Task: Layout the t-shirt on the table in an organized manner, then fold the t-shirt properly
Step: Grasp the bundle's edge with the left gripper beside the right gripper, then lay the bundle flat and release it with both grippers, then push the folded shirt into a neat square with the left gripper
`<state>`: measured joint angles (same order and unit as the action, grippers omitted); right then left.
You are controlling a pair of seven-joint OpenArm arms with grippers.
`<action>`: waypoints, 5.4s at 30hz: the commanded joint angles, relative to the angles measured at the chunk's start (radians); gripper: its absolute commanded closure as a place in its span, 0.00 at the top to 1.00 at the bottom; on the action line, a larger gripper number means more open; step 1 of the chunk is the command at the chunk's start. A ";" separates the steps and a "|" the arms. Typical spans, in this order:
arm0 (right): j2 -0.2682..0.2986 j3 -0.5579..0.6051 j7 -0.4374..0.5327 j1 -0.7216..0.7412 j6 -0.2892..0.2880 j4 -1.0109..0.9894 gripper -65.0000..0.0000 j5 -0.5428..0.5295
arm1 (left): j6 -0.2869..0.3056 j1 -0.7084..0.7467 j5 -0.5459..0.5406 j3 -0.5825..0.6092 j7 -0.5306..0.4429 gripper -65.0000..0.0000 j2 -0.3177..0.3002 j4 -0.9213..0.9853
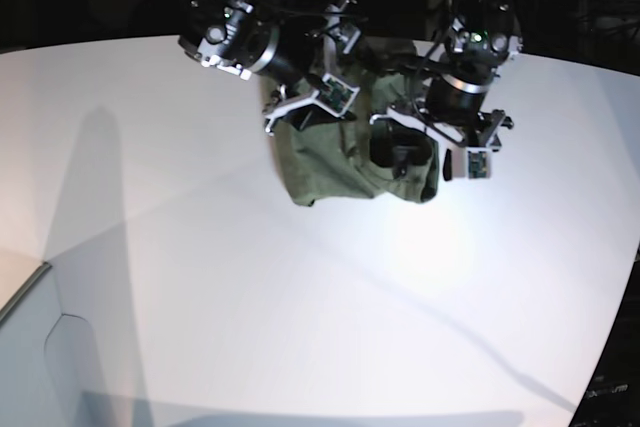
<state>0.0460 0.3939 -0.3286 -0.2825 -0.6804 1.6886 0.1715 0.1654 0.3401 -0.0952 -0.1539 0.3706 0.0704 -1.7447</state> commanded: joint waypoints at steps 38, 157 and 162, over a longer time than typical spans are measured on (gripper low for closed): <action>-0.008 0.001 0.030 0.002 -0.014 0.018 0.64 -0.019 | 0.006 -0.086 -0.111 -0.134 -0.023 0.28 -0.022 0.131; -0.061 -0.318 0.029 0.044 -0.018 0.003 0.64 -0.019 | 0.010 -0.072 -0.318 -0.032 0.410 0.18 -0.027 0.254; -0.038 -0.335 0.032 0.047 -0.014 0.006 0.64 -0.019 | 0.007 -0.072 -0.315 -0.032 0.413 0.02 -0.040 0.243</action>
<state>0.0086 0.0582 -0.3256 -0.2443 -0.6804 1.6730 0.1684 0.1772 0.2676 -0.4168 -0.1867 0.7780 0.0364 -1.4868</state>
